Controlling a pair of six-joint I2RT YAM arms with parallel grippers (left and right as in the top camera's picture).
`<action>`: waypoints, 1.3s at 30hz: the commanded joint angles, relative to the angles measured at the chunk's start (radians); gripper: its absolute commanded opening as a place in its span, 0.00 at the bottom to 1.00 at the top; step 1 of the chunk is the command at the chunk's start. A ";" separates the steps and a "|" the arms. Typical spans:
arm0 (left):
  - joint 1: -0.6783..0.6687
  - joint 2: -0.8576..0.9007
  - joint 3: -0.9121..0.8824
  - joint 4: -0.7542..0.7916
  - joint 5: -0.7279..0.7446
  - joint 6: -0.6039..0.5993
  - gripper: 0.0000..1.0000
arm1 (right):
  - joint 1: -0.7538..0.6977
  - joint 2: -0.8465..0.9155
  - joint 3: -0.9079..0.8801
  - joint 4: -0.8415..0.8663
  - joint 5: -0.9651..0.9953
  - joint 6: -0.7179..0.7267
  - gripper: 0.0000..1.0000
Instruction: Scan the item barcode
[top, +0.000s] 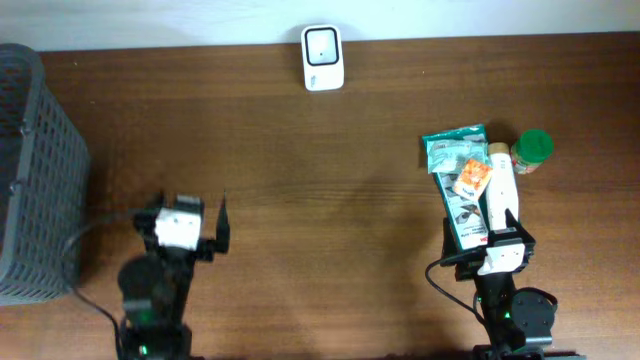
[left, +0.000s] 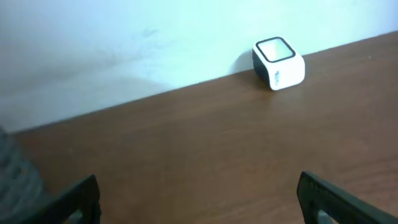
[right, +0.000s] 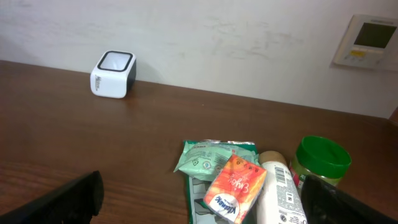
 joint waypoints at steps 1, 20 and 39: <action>0.000 -0.195 -0.129 0.003 -0.039 0.076 0.99 | 0.007 -0.006 -0.008 0.000 -0.016 0.000 0.98; 0.000 -0.548 -0.243 -0.206 -0.092 0.076 0.99 | 0.007 -0.006 -0.008 0.000 -0.016 0.000 0.98; 0.001 -0.548 -0.243 -0.206 -0.092 0.076 0.99 | 0.007 -0.006 -0.008 0.000 -0.016 0.000 0.98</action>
